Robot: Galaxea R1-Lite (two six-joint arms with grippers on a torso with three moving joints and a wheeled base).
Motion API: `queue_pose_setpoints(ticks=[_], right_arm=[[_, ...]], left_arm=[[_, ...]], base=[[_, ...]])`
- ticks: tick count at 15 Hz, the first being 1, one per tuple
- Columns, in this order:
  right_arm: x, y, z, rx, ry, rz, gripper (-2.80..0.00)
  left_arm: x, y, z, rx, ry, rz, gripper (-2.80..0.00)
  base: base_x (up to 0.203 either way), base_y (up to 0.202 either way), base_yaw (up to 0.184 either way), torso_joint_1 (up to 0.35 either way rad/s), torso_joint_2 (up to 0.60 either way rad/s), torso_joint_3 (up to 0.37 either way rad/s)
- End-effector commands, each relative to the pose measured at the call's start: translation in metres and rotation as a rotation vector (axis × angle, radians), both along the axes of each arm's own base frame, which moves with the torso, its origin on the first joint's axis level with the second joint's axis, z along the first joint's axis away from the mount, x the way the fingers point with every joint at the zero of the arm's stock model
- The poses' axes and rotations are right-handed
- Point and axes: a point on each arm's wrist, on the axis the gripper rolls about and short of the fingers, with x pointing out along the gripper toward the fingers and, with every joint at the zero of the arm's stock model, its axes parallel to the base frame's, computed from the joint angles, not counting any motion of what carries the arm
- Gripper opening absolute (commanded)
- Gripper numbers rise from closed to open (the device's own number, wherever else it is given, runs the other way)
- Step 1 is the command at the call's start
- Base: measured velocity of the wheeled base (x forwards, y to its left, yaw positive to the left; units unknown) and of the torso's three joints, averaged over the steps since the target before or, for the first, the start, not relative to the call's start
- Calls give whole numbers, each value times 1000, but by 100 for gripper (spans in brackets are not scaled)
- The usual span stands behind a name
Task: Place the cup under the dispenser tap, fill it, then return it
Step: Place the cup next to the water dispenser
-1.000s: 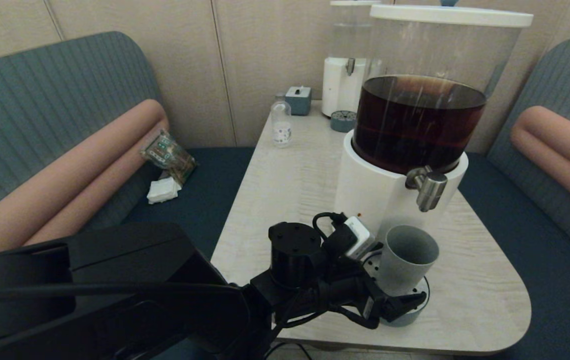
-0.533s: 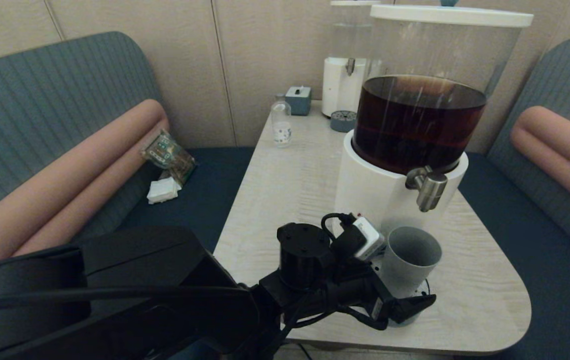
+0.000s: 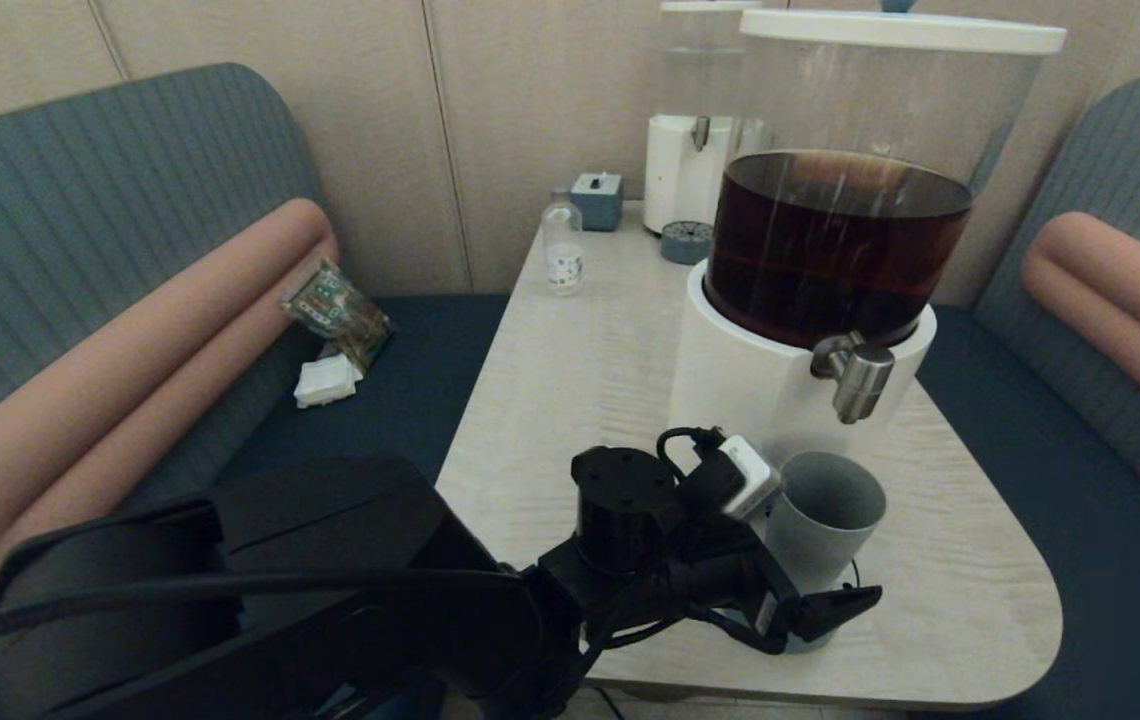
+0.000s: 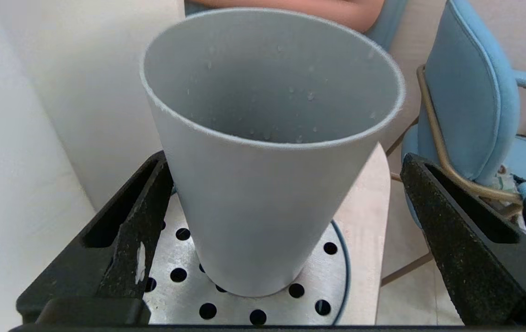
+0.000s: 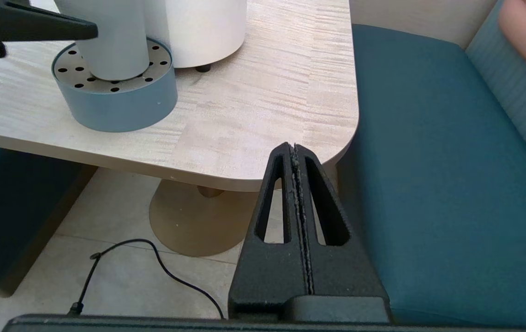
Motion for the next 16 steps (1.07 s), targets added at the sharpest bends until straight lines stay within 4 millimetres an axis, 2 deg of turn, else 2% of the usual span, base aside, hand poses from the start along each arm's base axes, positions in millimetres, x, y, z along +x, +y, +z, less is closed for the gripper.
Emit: queue_pose_setpoints(ticks=[1, 16], right_arm=[[0, 0, 0, -1, 0, 1, -280], [0, 0, 0, -1, -1, 1, -280]], left_arm=[[3, -2, -5, 1, 1, 2, 0], [15, -8, -5, -28, 4, 57, 0]], base=[[0, 0, 0, 0, 0, 0], [0, 0, 0, 0, 0, 0]])
